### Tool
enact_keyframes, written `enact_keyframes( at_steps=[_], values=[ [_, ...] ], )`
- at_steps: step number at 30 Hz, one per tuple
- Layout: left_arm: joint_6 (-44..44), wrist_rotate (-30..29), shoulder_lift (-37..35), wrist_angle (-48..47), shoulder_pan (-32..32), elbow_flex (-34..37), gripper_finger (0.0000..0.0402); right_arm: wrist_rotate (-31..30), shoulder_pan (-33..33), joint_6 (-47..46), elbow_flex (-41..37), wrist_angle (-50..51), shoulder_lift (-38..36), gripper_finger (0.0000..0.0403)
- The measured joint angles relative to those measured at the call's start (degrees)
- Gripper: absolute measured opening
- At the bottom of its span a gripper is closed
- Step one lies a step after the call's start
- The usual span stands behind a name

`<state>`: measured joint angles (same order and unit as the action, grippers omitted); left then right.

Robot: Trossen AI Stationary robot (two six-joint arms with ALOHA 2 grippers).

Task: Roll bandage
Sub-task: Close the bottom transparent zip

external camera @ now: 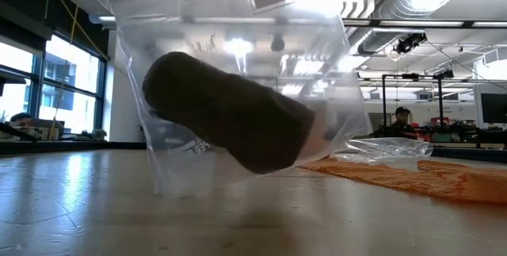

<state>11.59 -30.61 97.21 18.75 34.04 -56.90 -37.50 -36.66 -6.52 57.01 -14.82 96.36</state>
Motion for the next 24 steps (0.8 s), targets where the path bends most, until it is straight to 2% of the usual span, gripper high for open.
enact_keyframes(
  at_steps=[3,7,12,19,24],
  values=[
    [-2.3,-2.0,0.3,2.7,0.1,0.0,0.0179,0.0,0.0,-0.6,0.0,0.4,0.0,0.0001],
    [-4.2,-3.9,2.9,7.1,0.1,0.0,0.0171,0.2,0.0,-1.2,0.0,0.4,0.0,0.0001],
    [-7.2,-5.6,5.4,11.7,0.4,0.0,0.0145,0.9,0.0,-1.8,0.0,0.4,0.0,0.0000],
    [-6.3,-5.7,5.3,11.6,0.3,0.0,0.0105,1.0,0.0,-2.5,0.0,0.2,0.0,0.0000],
    [-6.8,-5.7,5.3,11.6,0.3,0.0,0.0063,1.0,0.0,-2.7,0.0,-0.1,0.0,0.0000]
  ],
)
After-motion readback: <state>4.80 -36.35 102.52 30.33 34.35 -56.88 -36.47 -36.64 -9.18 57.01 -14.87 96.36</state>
